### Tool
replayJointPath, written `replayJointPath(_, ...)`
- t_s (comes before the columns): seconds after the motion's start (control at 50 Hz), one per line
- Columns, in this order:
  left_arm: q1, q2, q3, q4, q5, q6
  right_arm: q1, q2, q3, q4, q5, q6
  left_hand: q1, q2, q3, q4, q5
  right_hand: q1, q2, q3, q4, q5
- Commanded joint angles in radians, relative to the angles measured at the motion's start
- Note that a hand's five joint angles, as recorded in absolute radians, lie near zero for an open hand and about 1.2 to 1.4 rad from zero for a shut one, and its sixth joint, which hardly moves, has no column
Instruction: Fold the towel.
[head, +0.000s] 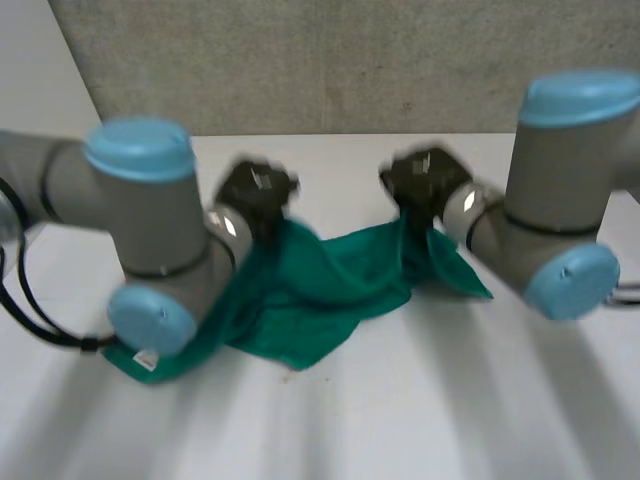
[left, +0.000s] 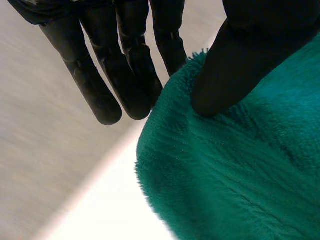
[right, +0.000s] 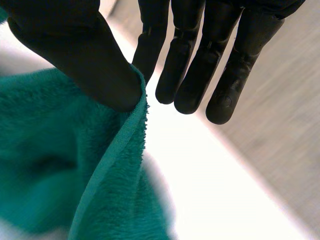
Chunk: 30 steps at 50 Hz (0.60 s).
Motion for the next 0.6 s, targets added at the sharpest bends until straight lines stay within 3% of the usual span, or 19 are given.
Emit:
replayJointPath(0.02,0.077,0.143,0.161,0.464,-0.069,0.024,0.001,-0.037,-0.208,-0.378,0.011,0.109,0.279,0.206,0.209,0.206,0.267,0.414,0.218,0.212,0.204,0.235)
replayJointPath(0.1,0.076,0.238,0.103,0.671,-0.078,0.024,-0.021,-0.202,-0.164,-0.601,0.054,0.181,0.279,0.206,0.209,0.206,0.267,0.414,0.218,0.212,0.204,0.235)
replayJointPath(0.14,0.077,0.269,0.057,0.69,-0.077,0.024,-0.044,-0.252,-0.118,-0.625,0.052,0.209,0.279,0.206,0.209,0.206,0.267,0.414,0.218,0.212,0.204,0.235)
replayJointPath(0.26,0.103,0.353,-0.173,0.675,-0.077,0.023,-0.069,-0.303,0.014,-0.591,-0.015,0.229,0.279,0.206,0.209,0.206,0.267,0.414,0.218,0.212,0.204,0.235)
replayJointPath(0.34,0.111,0.365,-0.334,0.652,-0.075,0.021,-0.065,-0.329,0.144,-0.413,-0.121,0.217,0.279,0.206,0.209,0.206,0.267,0.414,0.218,0.212,0.204,0.235)
replayJointPath(0.46,0.113,0.361,-0.546,0.624,-0.074,0.015,-0.064,-0.303,0.256,-0.261,-0.152,0.162,0.279,0.206,0.209,0.206,0.267,0.414,0.218,0.212,0.204,0.235)
replayJointPath(0.6,0.103,0.293,-0.716,0.618,-0.075,-0.003,-0.058,-0.099,0.298,-0.188,-0.135,0.094,0.279,0.206,0.209,0.206,0.267,0.414,0.218,0.212,0.204,0.235)
